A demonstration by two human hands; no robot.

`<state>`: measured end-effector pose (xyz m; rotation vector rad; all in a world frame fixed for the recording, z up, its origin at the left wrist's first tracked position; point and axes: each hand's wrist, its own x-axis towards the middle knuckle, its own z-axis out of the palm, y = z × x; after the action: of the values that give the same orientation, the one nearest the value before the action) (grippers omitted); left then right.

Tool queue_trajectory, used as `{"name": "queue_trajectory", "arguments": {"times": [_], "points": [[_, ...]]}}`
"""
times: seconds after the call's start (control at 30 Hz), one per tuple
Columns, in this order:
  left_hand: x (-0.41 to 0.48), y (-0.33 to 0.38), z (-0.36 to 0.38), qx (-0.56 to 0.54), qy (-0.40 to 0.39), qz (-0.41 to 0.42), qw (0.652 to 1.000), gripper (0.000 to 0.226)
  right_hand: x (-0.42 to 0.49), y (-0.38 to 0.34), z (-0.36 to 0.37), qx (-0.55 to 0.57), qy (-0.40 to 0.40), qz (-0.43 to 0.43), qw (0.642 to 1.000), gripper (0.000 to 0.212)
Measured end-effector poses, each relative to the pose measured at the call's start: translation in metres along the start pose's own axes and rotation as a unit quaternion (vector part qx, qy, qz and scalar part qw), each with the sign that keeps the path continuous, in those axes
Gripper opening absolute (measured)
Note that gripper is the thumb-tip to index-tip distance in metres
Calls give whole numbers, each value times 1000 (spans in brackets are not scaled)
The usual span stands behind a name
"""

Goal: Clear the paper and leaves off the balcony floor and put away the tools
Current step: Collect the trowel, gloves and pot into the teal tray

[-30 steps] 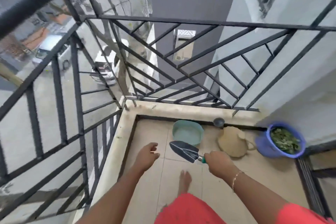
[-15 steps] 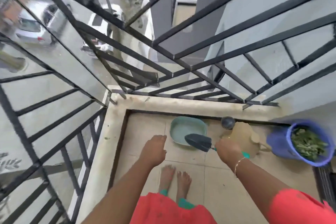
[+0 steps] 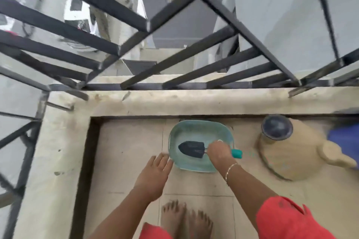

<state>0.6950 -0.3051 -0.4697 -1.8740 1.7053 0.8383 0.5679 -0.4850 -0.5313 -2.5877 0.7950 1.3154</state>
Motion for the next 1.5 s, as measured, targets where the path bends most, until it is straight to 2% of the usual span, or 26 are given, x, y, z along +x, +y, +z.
{"name": "queue_trajectory", "arguments": {"times": [0.07, 0.3, 0.5, 0.67, 0.73, 0.8, 0.83, 0.97, 1.03, 1.1, 1.2, 1.33, 1.43, 1.5], "points": [[17, -2, 18, 0, -33, 7, 999, 75, 23, -2, 18, -4, -2, -19, 1000, 31], [44, 0, 61, -8, -46, 13, 999, 76, 51, -7, 55, -11, 28, -50, 998, 32], [32, 6, 43, -29, -79, -15, 996, 78, 31, -3, 42, -15, 55, -29, 998, 32], [-27, 22, -20, -83, -54, -44, 994, 78, -77, 14, 3, 33, 83, -51, 995, 23], [-60, 28, -53, -109, -44, -53, 992, 77, -133, 21, -15, 40, 102, -55, 992, 34], [-97, 35, -85, -131, -32, -63, 989, 75, -191, 30, -47, 57, 38, -52, 996, 27], [-117, 39, -100, -141, -25, -69, 987, 73, -217, 32, -54, 42, 40, -62, 996, 31], [-204, 50, -152, -172, 24, -103, 979, 72, -310, 40, -104, 14, 87, -83, 993, 41], [-247, 55, -168, -185, 47, -122, 974, 72, -346, 42, -127, 19, 109, -91, 990, 40], [-286, 62, -174, -190, 64, -145, 969, 71, -375, 39, -152, -7, 171, -106, 980, 34], [-335, 81, -172, -226, 90, -211, 947, 67, -411, 32, -177, -12, 214, -120, 969, 41], [-394, 128, -154, -280, 126, -299, 903, 67, -442, 19, -169, -42, 212, -196, 957, 39], [-443, 177, -128, -331, 135, -362, 861, 69, -473, 3, -160, -99, 225, -259, 934, 37], [-472, 210, -109, -355, 129, -408, 831, 71, -492, -11, -154, -137, 255, -321, 902, 35]]}}
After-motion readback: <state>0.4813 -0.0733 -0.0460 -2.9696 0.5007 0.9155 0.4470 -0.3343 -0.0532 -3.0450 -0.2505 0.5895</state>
